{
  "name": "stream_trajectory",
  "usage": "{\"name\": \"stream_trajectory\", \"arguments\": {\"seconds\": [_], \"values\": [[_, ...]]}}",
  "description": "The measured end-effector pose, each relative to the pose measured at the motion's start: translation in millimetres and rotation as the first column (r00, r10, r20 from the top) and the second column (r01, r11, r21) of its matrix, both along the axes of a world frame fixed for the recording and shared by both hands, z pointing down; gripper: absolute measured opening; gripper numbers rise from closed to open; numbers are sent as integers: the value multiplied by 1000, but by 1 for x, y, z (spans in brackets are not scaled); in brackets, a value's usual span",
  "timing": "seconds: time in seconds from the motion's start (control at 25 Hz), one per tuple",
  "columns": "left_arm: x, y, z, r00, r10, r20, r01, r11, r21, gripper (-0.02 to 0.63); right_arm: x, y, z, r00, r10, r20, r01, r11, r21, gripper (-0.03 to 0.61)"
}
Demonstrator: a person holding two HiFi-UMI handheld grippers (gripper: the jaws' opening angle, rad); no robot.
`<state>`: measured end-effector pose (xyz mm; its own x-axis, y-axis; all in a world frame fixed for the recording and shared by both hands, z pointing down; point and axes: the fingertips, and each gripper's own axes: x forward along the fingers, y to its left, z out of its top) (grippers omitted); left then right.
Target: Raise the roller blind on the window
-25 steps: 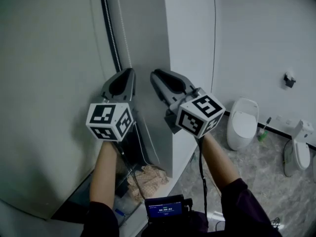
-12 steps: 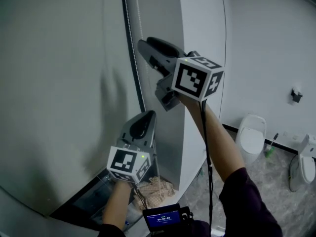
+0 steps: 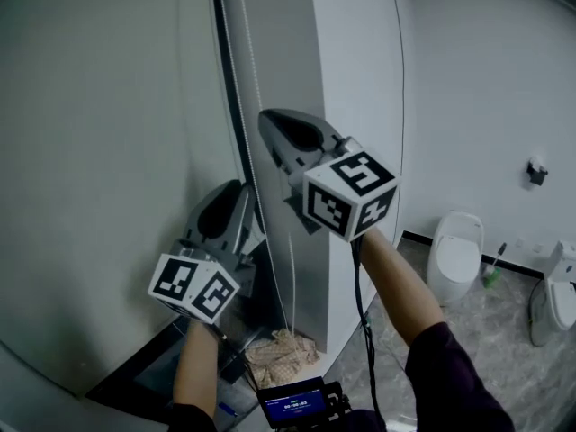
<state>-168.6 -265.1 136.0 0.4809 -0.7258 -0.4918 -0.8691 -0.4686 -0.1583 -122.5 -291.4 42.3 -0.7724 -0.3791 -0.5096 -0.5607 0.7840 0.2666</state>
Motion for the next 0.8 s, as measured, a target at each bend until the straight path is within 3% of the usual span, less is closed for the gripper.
{"name": "stream_trajectory", "arguments": {"seconds": [0.12, 0.28, 0.52, 0.6, 0.8], "values": [[4, -20, -39, 999, 11, 39, -12, 1000, 24, 75, -8, -9, 47, 996, 37, -87, -35, 999, 20, 15], [26, -40, -73, 997, 21, 78, -23, 1000, 21, 132, 0, 0, 113, 991, 0, -133, -2, 1000, -14, 15], [37, -60, -93, 993, 113, 25, -112, 992, -59, 130, 7, 18, 191, 986, -52, -158, 32, 991, -129, 15], [45, -55, -96, 992, 120, 35, -118, 991, -58, 35, 19, 19, 199, 989, -49, -138, 28, 988, -149, 15], [40, -36, -93, 996, -47, 80, 42, 997, 65, 18, 50, -5, 176, 996, -58, -64, 44, 978, -203, 17]]}}
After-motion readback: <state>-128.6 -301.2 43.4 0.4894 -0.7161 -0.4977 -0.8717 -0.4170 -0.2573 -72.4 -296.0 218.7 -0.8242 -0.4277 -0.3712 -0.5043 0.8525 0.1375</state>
